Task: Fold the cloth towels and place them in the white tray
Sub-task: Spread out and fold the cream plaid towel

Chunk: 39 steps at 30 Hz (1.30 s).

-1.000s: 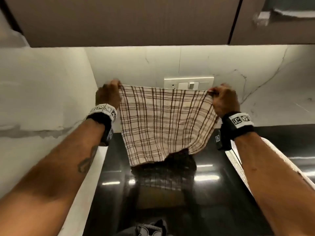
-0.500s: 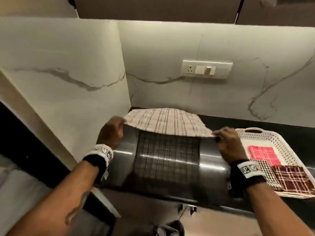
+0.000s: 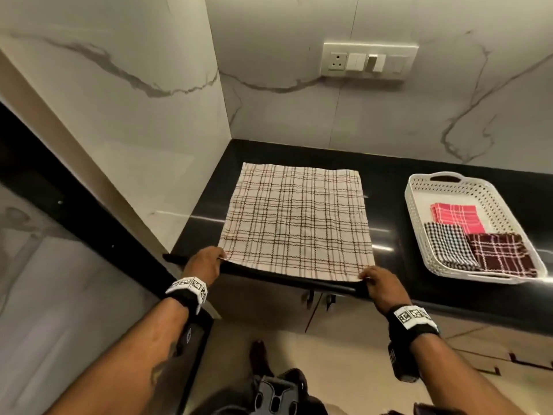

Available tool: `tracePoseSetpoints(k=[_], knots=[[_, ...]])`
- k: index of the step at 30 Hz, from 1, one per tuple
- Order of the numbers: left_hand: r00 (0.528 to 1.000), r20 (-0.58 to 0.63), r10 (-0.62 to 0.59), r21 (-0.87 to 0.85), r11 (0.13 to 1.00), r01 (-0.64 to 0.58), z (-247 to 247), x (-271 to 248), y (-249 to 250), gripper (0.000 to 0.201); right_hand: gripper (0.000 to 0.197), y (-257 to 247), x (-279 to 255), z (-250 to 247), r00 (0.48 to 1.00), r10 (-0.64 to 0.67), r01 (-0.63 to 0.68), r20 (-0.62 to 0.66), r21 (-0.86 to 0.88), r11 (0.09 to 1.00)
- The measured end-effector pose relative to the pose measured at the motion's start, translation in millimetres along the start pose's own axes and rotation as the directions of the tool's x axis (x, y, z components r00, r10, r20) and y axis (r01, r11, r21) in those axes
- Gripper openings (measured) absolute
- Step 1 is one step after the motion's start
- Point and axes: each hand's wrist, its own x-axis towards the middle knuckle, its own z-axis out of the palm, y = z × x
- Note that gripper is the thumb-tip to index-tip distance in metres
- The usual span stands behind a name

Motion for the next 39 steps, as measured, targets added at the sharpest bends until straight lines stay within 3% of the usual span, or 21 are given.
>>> tracePoseSetpoints(k=[5, 9, 11, 13, 18, 24, 30, 39], knots=[[1.000, 0.016, -0.008, -0.034, 0.999, 0.008, -18.3, -14.4, -9.9, 0.016, 0.021, -7.0, -9.7, -20.9, 0.996, 0.082, -0.077, -0.034, 0.121, 0.990], [0.984, 0.180, -0.011, -0.172, 0.984, 0.043, -41.2, -26.8, -18.7, 0.012, 0.017, -12.4, -15.6, -50.7, 0.979, 0.078, -0.119, 0.187, 0.216, 0.969], [0.970, 0.242, 0.007, -0.235, 0.971, 0.052, -59.8, -25.4, -20.6, 0.008, 0.014, -20.9, -12.3, -74.6, 0.940, 0.029, -0.127, 0.341, 0.268, 0.955], [0.966, 0.256, 0.020, -0.287, 0.956, 0.057, -75.8, -12.5, -20.2, 0.007, 0.013, -29.0, 2.1, -98.3, 0.922, -0.008, -0.137, 0.388, 0.344, 0.929], [0.999, 0.050, 0.016, -0.329, 0.944, 0.001, -87.8, 70.2, -8.5, 0.006, 0.013, -37.1, 78.6, -119.1, 0.997, 0.048, -0.069, 0.056, 0.493, 0.867], [0.994, -0.049, -0.098, -0.300, 0.951, 0.079, -58.1, 200.8, 12.6, 0.007, 0.008, -22.0, 198.9, -79.0, 0.959, 0.264, -0.208, -0.107, 0.369, 0.906], [0.993, 0.012, -0.120, -0.212, 0.970, 0.120, -25.2, 259.0, 3.5, 0.007, 0.013, -7.5, 260.8, -46.1, 0.900, 0.413, -0.360, -0.136, 0.300, 0.883], [0.997, 0.036, -0.067, -0.145, 0.987, 0.072, -11.9, 278.8, -8.8, 0.010, 0.008, -4.6, 279.1, -30.6, 0.852, 0.506, -0.470, -0.133, 0.231, 0.852]])
